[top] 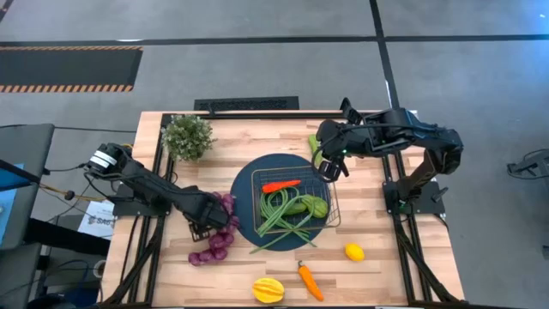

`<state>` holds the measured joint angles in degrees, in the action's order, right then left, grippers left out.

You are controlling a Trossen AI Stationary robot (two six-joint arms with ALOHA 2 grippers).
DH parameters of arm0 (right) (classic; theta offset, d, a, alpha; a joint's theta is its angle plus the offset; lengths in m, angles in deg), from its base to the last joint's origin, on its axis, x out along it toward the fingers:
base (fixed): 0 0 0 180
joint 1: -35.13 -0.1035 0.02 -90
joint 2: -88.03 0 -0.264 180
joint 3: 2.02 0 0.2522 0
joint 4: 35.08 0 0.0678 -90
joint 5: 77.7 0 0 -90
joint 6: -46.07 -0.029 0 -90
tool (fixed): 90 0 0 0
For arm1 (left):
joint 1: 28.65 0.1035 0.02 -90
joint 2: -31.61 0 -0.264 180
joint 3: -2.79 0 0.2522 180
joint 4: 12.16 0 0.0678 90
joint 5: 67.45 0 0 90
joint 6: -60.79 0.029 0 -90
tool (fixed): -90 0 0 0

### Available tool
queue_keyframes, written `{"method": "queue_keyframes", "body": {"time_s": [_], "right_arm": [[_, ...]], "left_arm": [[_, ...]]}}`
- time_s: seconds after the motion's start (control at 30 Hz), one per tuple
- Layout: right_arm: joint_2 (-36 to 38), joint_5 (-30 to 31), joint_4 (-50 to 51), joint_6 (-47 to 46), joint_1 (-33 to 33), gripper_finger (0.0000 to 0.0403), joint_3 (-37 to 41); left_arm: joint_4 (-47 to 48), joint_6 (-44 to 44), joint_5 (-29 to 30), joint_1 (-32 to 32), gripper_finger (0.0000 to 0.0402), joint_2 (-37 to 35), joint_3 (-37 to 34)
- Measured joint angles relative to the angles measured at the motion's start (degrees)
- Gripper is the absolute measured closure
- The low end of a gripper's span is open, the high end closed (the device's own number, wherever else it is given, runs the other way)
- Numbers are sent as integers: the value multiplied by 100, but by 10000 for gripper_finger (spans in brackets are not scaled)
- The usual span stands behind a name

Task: Build produce basket
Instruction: Put the purple garlic into the gold wire basket

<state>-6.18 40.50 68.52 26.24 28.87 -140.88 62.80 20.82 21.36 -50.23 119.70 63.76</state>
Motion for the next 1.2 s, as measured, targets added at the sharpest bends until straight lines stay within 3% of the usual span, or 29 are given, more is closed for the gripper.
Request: {"method": "queue_keyframes", "body": {"time_s": [0.13,0.4,0.63,0.97,1.1,1.2], "right_arm": [[4,0,1,-238,2,251,0],[4,2,-23,-387,2,261,0],[4,4,-241,-387,4,264,0],[4,16,-265,-384,4,269,0],[4,37,-267,-382,4,269,0],[4,37,-264,-378,4,269,0]], "left_arm": [[-489,945,-46,12,187,0,-114],[-200,1575,1086,169,183,0,-156],[-678,2261,990,537,183,-2,-519],[-1112,2900,79,1275,187,-47,-853],[-1179,3048,-121,1476,214,-43,-854],[-1120,3030,-111,1559,264,-19,-805]]}}
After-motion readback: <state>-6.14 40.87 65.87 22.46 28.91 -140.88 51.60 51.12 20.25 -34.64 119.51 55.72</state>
